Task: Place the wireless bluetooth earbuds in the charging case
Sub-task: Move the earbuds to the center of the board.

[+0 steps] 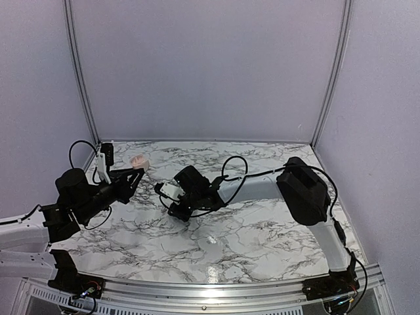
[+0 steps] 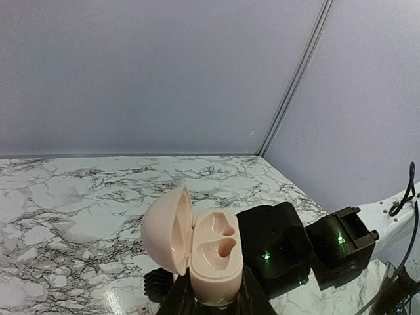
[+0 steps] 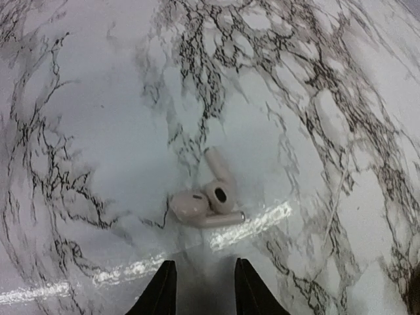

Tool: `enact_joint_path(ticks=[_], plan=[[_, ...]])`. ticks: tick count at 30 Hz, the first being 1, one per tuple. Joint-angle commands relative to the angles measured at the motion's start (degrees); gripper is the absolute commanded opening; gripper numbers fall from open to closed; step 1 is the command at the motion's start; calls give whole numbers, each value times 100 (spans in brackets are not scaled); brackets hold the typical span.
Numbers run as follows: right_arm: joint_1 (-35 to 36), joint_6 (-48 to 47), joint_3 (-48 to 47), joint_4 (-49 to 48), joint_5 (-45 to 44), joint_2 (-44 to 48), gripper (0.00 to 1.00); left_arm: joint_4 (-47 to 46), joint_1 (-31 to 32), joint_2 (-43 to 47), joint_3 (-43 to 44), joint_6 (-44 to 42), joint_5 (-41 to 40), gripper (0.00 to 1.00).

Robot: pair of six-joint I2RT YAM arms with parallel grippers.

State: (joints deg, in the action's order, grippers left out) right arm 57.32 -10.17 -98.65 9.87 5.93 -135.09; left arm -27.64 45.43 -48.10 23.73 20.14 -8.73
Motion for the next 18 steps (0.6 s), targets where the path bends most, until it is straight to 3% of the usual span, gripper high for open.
enact_joint_path(ticks=[1, 10, 18], plan=[[-5, -41, 764, 309, -412, 351, 30, 5, -34, -100, 215, -75, 89, 0], [-216, 337, 2529, -66, -263, 1484, 27, -8, -39, -205, 246, -104, 150, 0], [-400, 569, 3239, 70, -3, 2244, 26, -39, -34, -290, 247, -102, 206, 0]])
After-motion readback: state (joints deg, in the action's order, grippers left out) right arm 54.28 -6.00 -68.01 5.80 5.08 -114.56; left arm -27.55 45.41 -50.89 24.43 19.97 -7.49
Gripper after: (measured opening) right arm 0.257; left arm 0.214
